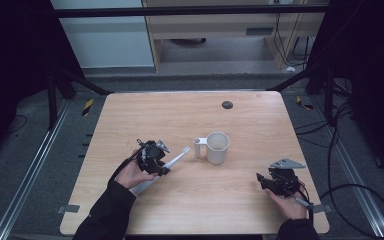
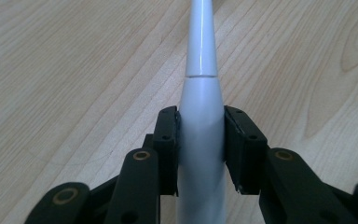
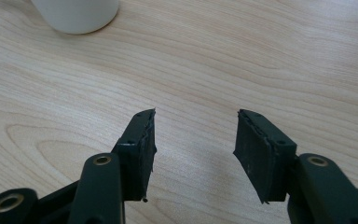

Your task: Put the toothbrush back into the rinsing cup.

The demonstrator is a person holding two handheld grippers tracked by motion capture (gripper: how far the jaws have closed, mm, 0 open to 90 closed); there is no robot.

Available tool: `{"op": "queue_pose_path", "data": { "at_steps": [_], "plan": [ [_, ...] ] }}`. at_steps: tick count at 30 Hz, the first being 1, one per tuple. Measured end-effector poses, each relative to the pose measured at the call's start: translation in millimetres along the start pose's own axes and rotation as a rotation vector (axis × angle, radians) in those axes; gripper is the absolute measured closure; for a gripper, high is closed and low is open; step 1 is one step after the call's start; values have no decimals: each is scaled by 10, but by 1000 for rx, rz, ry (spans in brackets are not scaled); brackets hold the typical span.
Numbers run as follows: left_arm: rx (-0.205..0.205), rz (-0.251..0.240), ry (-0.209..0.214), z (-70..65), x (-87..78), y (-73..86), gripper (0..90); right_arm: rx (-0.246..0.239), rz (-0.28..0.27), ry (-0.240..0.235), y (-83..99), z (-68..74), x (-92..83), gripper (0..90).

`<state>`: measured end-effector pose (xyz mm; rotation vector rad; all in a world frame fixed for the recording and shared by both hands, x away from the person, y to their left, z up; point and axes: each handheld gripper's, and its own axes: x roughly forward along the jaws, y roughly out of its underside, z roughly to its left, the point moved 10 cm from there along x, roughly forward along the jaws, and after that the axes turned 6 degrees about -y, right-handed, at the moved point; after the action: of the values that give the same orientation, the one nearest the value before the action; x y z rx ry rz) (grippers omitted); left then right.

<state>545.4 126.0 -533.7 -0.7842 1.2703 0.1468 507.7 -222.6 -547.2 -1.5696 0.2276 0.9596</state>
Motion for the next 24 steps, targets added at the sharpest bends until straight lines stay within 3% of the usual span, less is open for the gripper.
{"op": "queue_pose_path", "data": {
  "at_steps": [9,15,16,18,24],
  "plan": [
    [-58,-92,-29,89,-270,-21,668,4,0,1,1,-5,-6,479],
    [-107,-205,-66,152,-503,-139,669,7,-4,2,-1,-9,-13,479],
    [-107,-205,-66,152,-503,-139,668,7,-4,2,-1,-9,-13,479],
    [-144,-281,-90,178,-607,-228,669,10,-6,5,-6,-14,-17,479],
    [-192,-406,-139,235,-800,-424,668,12,-12,8,-14,-18,-17,475]
  ]
}}
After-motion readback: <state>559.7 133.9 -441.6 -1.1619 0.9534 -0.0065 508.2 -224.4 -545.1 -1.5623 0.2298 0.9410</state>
